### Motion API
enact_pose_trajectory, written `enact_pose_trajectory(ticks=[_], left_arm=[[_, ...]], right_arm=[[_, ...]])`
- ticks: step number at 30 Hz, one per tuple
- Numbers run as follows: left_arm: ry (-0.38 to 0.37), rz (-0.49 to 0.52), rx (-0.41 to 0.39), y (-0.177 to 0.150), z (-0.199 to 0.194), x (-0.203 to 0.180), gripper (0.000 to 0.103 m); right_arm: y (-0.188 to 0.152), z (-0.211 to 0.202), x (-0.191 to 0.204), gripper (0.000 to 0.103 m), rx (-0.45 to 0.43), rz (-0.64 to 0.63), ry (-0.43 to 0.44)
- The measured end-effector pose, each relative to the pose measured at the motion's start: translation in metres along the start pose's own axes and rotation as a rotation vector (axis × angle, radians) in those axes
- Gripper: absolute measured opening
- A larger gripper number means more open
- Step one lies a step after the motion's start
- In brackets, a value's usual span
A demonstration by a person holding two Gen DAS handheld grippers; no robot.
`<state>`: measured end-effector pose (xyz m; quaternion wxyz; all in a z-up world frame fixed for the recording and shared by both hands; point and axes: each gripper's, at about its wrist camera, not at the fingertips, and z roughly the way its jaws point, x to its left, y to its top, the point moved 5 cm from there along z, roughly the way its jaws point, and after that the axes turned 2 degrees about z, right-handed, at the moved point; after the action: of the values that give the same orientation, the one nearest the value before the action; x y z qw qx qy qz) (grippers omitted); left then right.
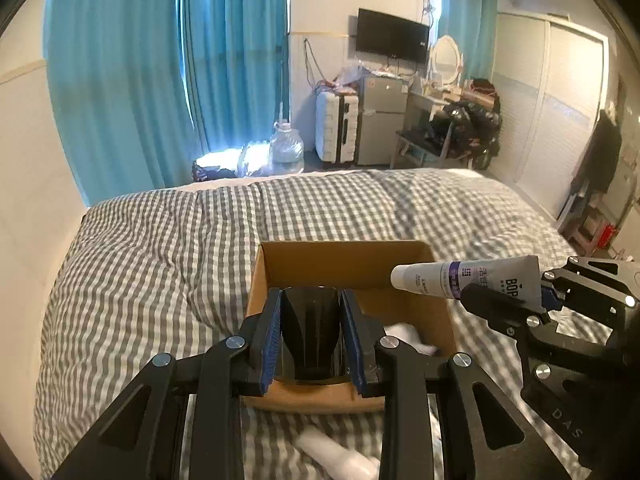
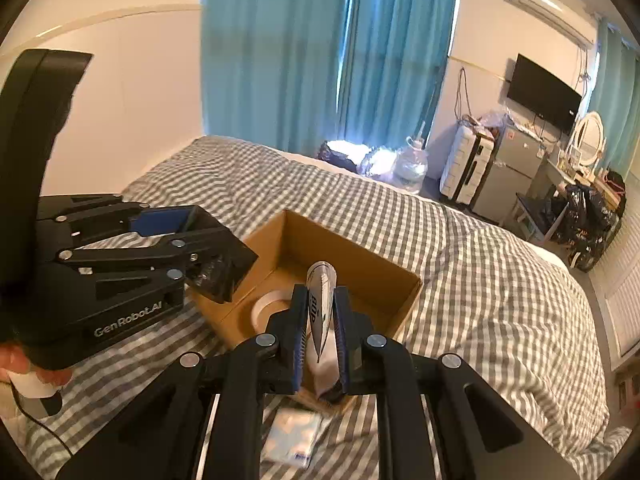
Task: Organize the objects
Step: 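Lower the black cup and white tube into the box and release both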
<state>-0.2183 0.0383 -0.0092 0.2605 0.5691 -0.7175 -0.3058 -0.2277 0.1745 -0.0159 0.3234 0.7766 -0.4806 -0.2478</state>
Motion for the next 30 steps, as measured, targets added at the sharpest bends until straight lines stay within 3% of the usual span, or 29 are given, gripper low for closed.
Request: enact_pose_trajectory(ticks=[13,17,24,26,28,30], left_arm=[[-0.015,0.061,0.131,-0.016,0.118,-0.002,0.029],[-0.024,0.063,0.162,-0.025,0.135,-0.002,0.029],[-0.041,0.076,0.144,-0.026,0.130,-0.006,0.032],[-0.042,0.075,0.136,-0.024,0.120,-0.007,0.040],[-0.020,0.076,0.120,-0.021,0.107,-0.007,0.061],[-0.015,0.073,0.108,-0.017,0.093,-0.007,0.072]], right_arm=[[-0.009,0.132,-0.032,0.012,0.164,0.026,0.032],[-0.016,0.151,-0.031,0.012,0.194,0.021,0.041],[-0.026,0.156,-0.034,0.013,0.211,0.063,0.073],[-0.022,0.146,-0.036,0.018,0.192,0.074,0.073],[-0.017,0.133,-0.038,0.040,0.169,0.080,0.058],[-0.010,0.112,-0.041,0.045,0.132,0.082,0.028]])
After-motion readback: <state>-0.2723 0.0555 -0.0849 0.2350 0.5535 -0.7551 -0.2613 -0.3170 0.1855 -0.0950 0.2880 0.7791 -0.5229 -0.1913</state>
